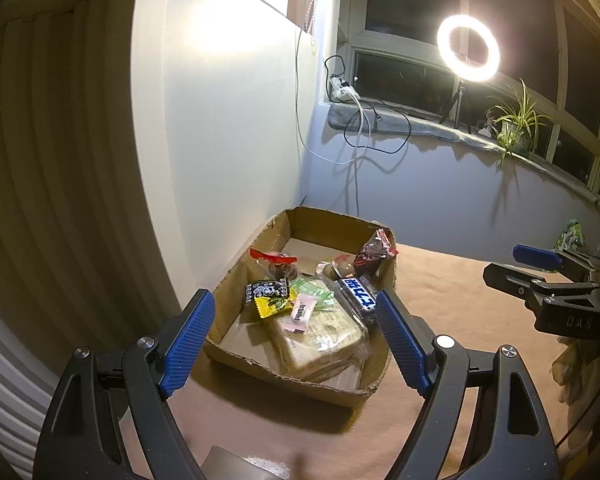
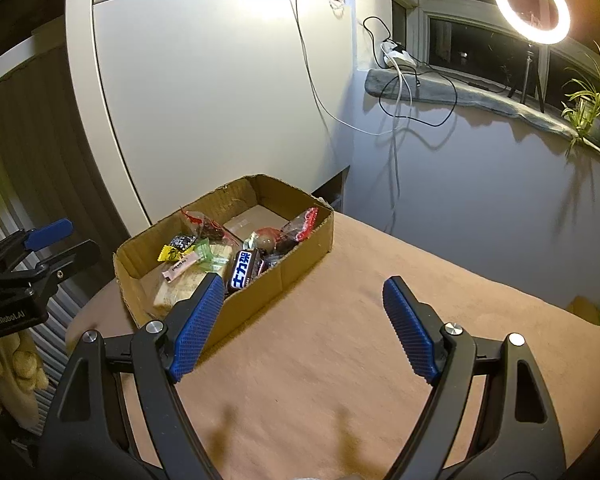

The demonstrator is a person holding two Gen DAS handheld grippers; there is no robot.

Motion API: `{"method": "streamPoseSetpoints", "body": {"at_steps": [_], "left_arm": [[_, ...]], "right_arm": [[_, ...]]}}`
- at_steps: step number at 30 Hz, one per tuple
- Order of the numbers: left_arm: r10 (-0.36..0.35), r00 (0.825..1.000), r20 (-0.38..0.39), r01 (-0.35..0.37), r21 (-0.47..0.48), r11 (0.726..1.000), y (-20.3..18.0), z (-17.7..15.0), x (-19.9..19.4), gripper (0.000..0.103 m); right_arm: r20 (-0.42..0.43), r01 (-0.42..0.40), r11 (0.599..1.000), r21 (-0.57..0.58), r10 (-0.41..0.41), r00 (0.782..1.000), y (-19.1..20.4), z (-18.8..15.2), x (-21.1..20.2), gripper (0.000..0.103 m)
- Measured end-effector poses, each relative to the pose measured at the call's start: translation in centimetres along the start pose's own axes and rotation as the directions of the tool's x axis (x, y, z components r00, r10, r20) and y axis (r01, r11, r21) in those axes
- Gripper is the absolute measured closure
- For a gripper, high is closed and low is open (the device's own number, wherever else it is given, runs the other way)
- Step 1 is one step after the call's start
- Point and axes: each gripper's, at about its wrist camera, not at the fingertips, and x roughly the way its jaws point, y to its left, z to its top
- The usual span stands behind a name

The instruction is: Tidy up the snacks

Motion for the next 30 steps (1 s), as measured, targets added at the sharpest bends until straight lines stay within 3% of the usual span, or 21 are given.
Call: {"method": "streamPoseSetpoints", "body": {"at_steps": [30], "left_arm": [[0.004, 1.0, 0.008, -0.004, 0.01, 1.0, -0.47, 0.03, -0.25, 0.02]], "right_arm": [[-0.005, -0.01, 1.0, -0.008, 0.01, 1.0, 0.29, -0.5, -0.33, 0.019]]}}
